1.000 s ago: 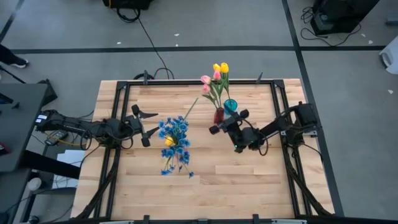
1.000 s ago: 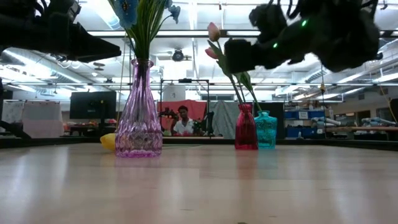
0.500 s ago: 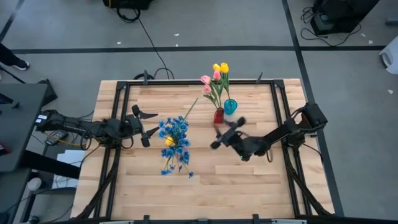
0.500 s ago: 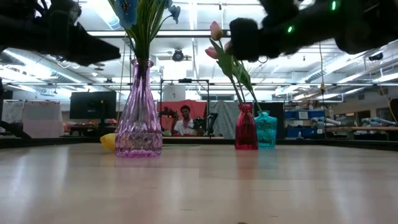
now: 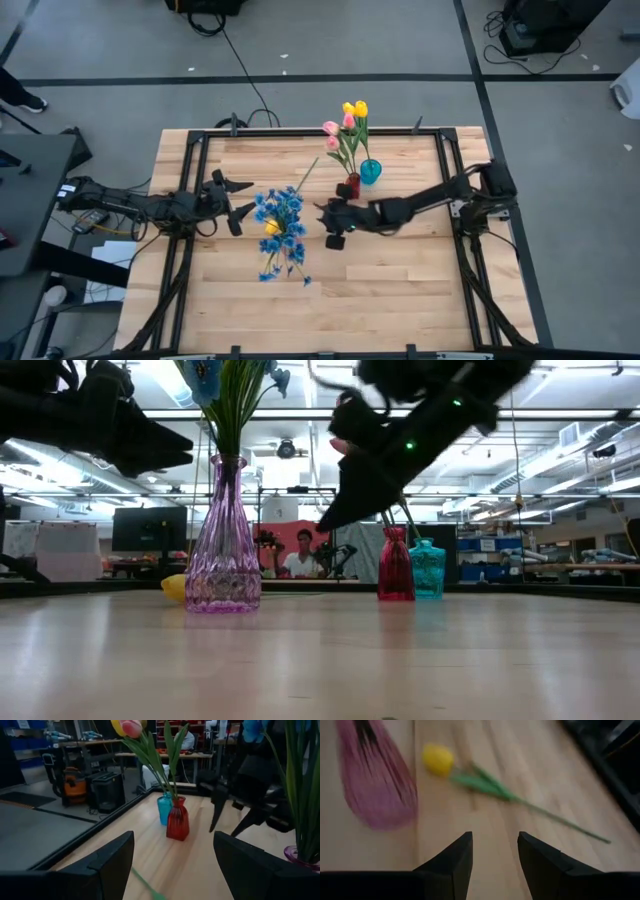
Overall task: Sort flowers into vase by color
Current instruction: Put the yellow flower into the blue vase
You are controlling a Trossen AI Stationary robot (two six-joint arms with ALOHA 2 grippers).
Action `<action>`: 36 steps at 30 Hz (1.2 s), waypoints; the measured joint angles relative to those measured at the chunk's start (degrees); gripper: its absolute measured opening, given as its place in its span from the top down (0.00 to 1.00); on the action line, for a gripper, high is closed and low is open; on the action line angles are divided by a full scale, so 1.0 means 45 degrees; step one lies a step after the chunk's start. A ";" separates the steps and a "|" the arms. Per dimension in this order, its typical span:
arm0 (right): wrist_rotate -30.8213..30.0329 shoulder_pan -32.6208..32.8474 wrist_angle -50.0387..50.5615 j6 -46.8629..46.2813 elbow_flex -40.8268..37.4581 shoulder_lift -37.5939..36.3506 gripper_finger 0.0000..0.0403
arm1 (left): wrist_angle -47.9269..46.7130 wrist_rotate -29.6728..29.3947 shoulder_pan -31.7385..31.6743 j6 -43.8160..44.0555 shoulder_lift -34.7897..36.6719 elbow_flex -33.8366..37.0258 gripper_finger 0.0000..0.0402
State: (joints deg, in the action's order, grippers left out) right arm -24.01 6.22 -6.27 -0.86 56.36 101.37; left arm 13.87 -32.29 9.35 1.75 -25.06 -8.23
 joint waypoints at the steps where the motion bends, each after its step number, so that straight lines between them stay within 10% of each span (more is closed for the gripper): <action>1: 0.0358 -0.0134 0.0912 0.0246 0.0461 0.0139 0.59 | -0.0010 0.0000 0.0001 0.0089 0.0000 0.0000 0.30; 7: 0.3162 -0.1013 0.2101 0.2001 0.1894 0.0614 0.59 | 0.0500 0.0000 0.0003 0.0145 0.0000 0.0000 0.30; 23: 0.3346 -0.1859 0.5844 0.5574 0.5703 0.3424 0.59 | 0.0886 0.0170 0.0042 -0.0835 0.0000 0.0000 0.30; 36: 0.6154 -0.3845 0.5428 0.7083 0.7112 0.4948 0.52 | 0.0587 0.1194 0.0042 -0.0883 -0.0011 -0.0002 0.30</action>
State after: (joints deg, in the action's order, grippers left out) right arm 3.68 -11.08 18.15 31.02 88.36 123.63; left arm 16.51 -26.92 9.54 -2.22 -25.11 -8.24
